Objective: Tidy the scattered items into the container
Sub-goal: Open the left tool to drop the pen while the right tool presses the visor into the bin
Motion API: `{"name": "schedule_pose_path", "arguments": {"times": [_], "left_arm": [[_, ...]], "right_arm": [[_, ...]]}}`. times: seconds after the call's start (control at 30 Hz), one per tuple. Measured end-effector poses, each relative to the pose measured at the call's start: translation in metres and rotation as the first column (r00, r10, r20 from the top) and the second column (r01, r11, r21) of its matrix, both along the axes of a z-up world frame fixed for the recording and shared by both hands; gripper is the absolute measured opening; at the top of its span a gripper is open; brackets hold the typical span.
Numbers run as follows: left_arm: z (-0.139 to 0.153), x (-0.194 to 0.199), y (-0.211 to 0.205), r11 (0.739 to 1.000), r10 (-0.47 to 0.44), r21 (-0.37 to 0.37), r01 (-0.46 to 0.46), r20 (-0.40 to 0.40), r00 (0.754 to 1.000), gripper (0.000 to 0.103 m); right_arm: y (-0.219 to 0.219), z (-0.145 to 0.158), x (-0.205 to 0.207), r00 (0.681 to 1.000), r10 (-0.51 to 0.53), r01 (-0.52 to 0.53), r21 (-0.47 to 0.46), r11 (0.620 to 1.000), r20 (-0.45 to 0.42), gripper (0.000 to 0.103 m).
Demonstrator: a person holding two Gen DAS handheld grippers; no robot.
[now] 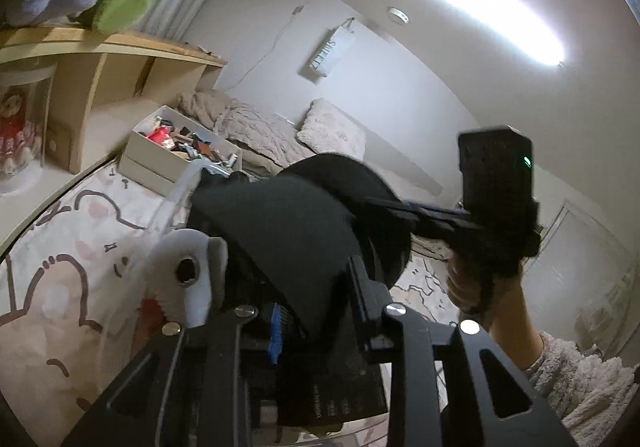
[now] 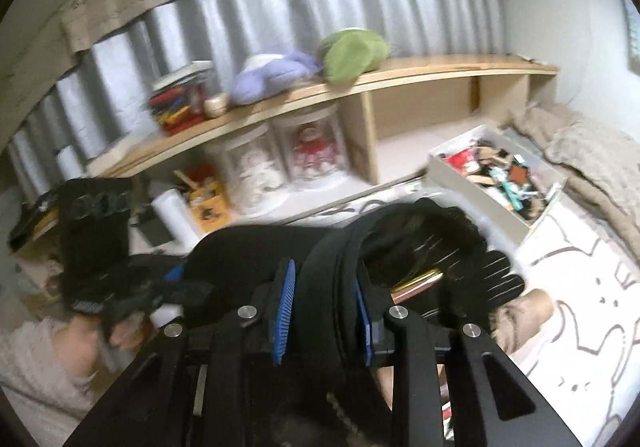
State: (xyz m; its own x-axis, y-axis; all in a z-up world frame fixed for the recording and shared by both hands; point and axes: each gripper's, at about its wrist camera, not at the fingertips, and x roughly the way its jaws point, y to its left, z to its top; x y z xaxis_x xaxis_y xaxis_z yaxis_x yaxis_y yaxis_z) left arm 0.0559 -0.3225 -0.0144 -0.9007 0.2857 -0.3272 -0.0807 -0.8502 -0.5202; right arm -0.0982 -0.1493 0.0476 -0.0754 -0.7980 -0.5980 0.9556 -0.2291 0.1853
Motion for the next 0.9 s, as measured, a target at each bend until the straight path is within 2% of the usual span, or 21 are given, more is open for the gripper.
{"name": "schedule_pose_path", "arguments": {"times": [0.13, 0.2, 0.3, 0.37, 0.43, 0.63, 0.9], "left_arm": [[-0.005, -0.008, 0.009, 0.998, 0.048, -0.038, -0.046, 0.037, 0.998, 0.028], [-0.010, -0.012, 0.017, 0.997, 0.043, -0.059, -0.040, 0.050, 0.998, 0.027], [-0.007, -0.019, 0.037, 0.983, 0.068, -0.173, -0.060, 0.043, 0.997, 0.028], [-0.002, -0.024, 0.050, 0.960, 0.092, -0.268, -0.081, 0.029, 0.995, 0.028], [0.001, -0.031, 0.055, 0.949, 0.101, -0.303, -0.086, 0.034, 0.994, 0.028], [-0.009, -0.052, 0.048, 0.960, 0.108, -0.271, -0.078, 0.101, 0.989, 0.029], [-0.032, -0.051, 0.034, 0.988, 0.096, -0.139, -0.075, 0.154, 0.983, 0.032]], "right_arm": [[-0.010, -0.011, -0.010, 0.999, -0.035, 0.035, 0.004, 0.999, -0.006, 0.031], [-0.014, -0.009, -0.010, 0.997, -0.057, 0.057, 0.004, 0.998, -0.055, 0.031], [-0.020, 0.001, -0.007, 0.984, -0.074, 0.070, -0.027, 0.997, -0.165, 0.031], [-0.024, 0.005, -0.009, 0.975, -0.080, 0.071, -0.049, 0.996, -0.207, 0.031], [-0.029, 0.003, -0.013, 0.966, -0.091, 0.082, -0.046, 0.996, -0.244, 0.031], [-0.039, -0.015, -0.011, 0.924, -0.108, 0.116, 0.001, 0.993, -0.368, 0.031], [-0.048, -0.030, -0.003, 0.916, -0.083, 0.101, 0.026, 0.995, -0.392, 0.033]]}}
